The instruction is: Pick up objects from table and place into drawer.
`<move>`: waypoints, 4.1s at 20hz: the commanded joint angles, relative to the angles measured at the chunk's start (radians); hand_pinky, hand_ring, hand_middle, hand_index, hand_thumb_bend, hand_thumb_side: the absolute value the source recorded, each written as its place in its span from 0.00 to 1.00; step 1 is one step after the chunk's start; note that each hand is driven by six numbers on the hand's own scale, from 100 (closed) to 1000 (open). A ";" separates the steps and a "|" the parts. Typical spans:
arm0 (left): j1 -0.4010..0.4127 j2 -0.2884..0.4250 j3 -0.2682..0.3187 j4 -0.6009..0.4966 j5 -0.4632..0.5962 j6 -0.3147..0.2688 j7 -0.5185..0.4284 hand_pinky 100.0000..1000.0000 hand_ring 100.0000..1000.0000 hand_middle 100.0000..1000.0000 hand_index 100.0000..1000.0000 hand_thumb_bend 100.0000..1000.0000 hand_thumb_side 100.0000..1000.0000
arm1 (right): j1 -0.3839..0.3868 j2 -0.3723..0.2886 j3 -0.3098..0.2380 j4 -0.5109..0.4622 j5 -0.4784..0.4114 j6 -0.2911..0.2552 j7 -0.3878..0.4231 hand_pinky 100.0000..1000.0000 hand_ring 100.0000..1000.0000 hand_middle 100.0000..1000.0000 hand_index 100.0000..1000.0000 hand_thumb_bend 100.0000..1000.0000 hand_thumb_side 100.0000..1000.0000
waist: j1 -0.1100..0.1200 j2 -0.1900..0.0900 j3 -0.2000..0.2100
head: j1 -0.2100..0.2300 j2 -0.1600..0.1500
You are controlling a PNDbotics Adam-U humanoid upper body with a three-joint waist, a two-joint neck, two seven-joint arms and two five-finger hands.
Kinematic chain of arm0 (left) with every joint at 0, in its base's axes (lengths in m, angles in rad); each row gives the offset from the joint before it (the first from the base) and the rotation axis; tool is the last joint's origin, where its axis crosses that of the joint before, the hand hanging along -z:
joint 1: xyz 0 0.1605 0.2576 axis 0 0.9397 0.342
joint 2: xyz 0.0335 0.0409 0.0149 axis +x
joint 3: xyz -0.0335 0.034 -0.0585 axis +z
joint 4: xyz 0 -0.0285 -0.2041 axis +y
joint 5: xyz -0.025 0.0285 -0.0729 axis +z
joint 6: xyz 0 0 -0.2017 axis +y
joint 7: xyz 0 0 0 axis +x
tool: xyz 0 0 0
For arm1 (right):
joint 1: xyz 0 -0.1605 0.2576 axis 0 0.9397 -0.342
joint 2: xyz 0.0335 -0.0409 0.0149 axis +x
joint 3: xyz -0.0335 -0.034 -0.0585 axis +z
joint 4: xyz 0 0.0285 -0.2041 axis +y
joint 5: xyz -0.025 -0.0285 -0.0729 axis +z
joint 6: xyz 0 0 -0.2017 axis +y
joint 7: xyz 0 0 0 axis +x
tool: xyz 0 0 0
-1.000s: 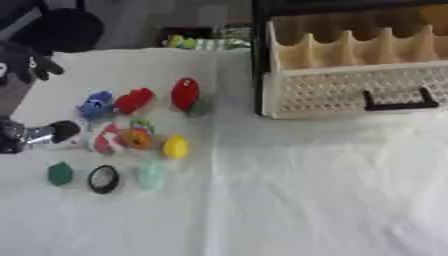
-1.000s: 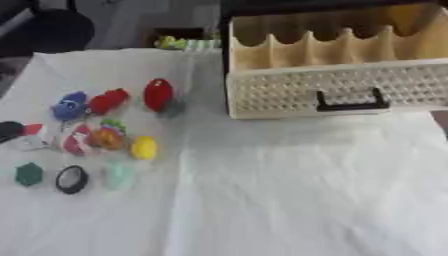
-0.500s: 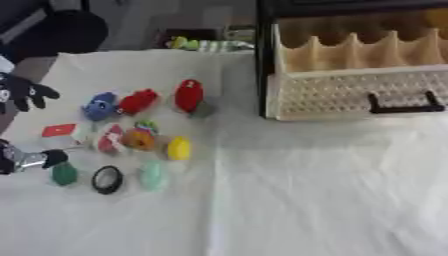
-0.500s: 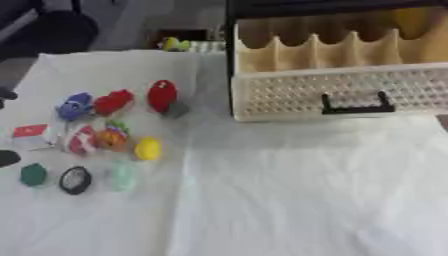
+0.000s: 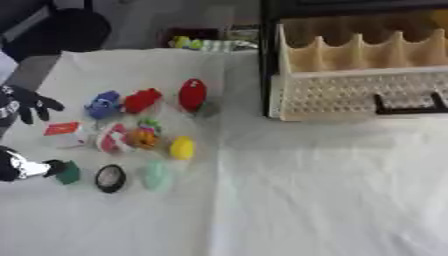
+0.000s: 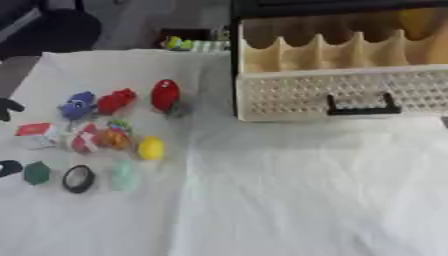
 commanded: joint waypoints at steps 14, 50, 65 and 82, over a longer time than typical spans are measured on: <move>-0.047 -0.005 -0.034 0.142 -0.087 0.005 0.011 0.49 0.60 0.60 0.79 0.51 0.49 | 0.006 -0.001 -0.025 -0.011 -0.013 0.003 -0.017 0.31 0.32 0.29 0.72 0.38 1.00 | -0.005 -0.011 -0.011 | 0.012 -0.019; -0.082 -0.103 -0.076 0.333 -0.138 -0.043 0.035 0.45 0.56 0.58 0.74 0.38 0.42 | 0.007 0.047 -0.037 -0.011 -0.021 0.038 -0.031 0.31 0.31 0.29 0.71 0.36 1.00 | -0.014 0.004 -0.036 | 0.040 -0.033; -0.092 -0.125 -0.074 0.397 -0.164 -0.074 0.033 0.45 0.57 0.58 0.76 0.35 0.35 | 0.011 0.060 -0.042 -0.011 -0.024 0.045 -0.033 0.31 0.30 0.29 0.71 0.37 1.00 | -0.015 0.010 -0.043 | 0.046 -0.038; -0.100 -0.139 -0.067 0.421 -0.154 -0.067 0.047 0.38 0.51 0.50 0.66 0.21 0.33 | 0.013 0.076 -0.043 -0.011 -0.026 0.052 -0.031 0.31 0.30 0.29 0.70 0.37 1.00 | -0.018 0.015 -0.045 | 0.051 -0.042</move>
